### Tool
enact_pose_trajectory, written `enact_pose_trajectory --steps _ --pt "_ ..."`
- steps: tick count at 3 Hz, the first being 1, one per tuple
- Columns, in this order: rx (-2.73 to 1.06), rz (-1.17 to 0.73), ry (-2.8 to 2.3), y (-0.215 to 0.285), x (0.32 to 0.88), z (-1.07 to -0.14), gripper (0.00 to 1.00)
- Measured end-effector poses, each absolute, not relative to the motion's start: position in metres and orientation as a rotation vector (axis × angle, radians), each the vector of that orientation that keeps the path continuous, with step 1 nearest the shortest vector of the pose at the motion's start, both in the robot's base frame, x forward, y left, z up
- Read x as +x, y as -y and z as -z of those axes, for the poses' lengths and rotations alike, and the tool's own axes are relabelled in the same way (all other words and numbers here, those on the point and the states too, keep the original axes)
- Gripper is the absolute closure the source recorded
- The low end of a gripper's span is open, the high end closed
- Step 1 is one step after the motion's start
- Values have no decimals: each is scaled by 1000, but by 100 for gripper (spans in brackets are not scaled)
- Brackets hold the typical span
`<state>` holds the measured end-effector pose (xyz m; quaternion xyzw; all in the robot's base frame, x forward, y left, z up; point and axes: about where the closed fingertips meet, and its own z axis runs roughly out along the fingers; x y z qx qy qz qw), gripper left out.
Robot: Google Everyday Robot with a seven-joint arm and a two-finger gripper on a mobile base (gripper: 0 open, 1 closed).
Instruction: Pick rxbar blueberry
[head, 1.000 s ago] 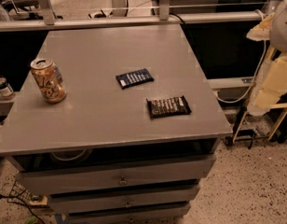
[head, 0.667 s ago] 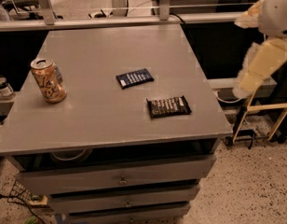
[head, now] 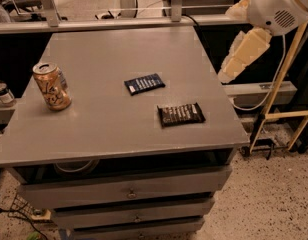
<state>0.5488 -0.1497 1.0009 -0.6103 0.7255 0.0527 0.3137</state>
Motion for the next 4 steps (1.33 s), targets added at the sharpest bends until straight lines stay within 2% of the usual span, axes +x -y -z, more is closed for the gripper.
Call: enact_pose_trajectory --steps 1,2,3,4 --pt "-1609 -139 -1913 150 549 -1001 0" --pt "-1616 -219 -1866 136 588 -969 0" --pt "-1672 -297 -1811 97 637 -925 0" --pt "-1679 -354 -1801 75 663 -894 0"
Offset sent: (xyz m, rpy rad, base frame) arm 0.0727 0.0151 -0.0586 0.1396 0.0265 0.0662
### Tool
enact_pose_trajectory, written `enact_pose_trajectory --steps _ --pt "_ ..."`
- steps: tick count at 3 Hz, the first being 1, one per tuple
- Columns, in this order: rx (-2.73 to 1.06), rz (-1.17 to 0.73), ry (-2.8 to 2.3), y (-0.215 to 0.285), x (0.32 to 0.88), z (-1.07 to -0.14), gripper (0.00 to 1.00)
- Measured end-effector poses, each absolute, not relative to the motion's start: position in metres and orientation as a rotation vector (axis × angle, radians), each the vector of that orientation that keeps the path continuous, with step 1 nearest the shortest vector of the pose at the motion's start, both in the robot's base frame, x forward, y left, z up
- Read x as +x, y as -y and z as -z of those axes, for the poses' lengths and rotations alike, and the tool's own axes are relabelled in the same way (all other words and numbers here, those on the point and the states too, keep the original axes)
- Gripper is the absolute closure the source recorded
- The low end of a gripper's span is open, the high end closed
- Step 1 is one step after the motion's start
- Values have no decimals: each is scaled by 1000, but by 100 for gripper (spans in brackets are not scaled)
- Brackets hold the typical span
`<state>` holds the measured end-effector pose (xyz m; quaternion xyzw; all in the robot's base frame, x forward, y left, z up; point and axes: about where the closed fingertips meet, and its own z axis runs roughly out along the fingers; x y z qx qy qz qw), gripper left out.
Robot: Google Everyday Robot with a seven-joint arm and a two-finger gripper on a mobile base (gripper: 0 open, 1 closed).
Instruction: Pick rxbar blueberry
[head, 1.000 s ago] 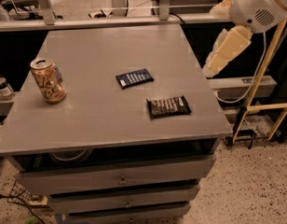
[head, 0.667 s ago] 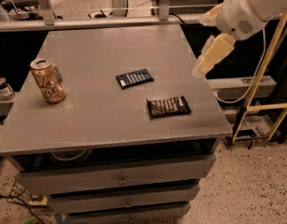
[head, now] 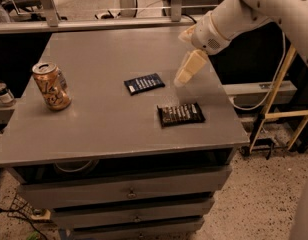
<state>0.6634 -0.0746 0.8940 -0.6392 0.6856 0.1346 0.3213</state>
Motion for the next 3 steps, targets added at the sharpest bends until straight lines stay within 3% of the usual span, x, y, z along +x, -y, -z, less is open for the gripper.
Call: enact_pose_trajectory --steps 3 --pt "-1787 -624 -1656 1 652 -871 0"
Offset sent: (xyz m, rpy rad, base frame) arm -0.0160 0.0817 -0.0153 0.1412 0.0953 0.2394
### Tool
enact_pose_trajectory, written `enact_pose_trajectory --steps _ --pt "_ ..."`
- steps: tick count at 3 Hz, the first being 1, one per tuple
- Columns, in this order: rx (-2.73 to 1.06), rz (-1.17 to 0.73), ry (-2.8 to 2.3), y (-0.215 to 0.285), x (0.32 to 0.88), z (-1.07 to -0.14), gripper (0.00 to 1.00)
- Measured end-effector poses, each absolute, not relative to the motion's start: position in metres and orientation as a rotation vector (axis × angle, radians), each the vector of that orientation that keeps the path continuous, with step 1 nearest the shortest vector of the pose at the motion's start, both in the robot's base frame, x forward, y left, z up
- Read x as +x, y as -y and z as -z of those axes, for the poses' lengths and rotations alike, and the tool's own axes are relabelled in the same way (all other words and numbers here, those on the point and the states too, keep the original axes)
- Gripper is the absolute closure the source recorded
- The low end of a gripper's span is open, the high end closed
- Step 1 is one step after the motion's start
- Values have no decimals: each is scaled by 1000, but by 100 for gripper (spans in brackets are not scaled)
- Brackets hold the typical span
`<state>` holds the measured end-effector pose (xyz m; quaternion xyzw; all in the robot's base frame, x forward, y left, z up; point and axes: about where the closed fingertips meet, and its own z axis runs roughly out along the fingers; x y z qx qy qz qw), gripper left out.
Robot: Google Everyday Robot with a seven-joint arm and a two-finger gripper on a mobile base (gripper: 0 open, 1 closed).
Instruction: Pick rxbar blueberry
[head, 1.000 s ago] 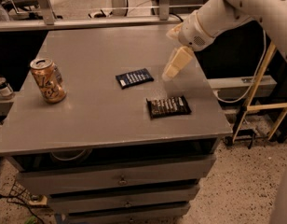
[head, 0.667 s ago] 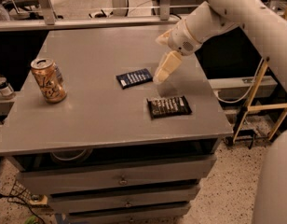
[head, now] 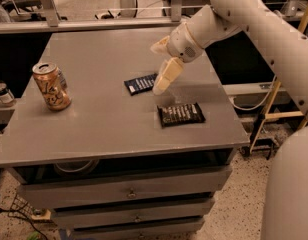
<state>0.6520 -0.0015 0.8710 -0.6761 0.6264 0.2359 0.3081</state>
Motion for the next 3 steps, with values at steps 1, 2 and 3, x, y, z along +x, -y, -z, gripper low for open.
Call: enact_pose_trajectory --steps 1,2,3 --pt "-1818 -674 -1689 -10 644 -861 0" --pt "-1801 -706 -1764 -12 647 -845 1" --pt "-1784 -717 -1805 -12 651 -834 31"
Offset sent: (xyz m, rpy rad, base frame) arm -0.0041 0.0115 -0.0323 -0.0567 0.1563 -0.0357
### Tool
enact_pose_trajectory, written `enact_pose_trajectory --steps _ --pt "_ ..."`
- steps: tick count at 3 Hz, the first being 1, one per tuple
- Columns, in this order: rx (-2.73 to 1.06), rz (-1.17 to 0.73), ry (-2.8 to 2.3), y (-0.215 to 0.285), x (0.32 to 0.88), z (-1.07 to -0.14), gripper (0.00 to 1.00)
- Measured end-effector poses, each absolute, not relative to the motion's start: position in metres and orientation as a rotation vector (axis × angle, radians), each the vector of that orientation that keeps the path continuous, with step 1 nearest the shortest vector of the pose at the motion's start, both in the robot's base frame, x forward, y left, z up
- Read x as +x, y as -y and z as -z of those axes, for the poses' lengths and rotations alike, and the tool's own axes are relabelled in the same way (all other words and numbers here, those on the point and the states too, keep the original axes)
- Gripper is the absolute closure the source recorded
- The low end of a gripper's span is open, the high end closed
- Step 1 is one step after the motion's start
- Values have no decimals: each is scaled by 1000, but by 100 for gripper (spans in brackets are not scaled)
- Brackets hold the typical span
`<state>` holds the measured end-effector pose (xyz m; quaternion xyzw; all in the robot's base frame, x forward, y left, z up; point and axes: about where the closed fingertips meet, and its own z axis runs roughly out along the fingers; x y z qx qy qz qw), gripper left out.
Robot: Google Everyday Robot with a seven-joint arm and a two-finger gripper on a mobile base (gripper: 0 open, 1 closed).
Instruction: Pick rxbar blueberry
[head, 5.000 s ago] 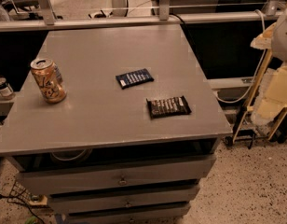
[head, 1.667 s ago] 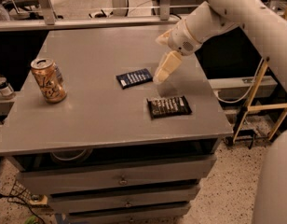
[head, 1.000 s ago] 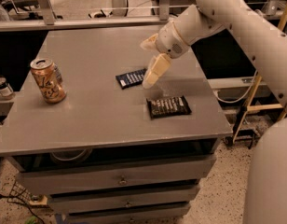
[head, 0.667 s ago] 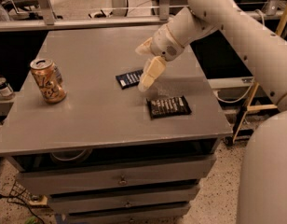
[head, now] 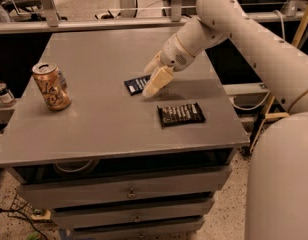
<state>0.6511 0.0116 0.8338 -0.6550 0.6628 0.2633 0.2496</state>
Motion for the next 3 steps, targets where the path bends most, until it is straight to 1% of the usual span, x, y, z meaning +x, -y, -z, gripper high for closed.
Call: enact_pose_trajectory --steps 3 --pt "-1786 -724 -1804 -17 644 -832 99"
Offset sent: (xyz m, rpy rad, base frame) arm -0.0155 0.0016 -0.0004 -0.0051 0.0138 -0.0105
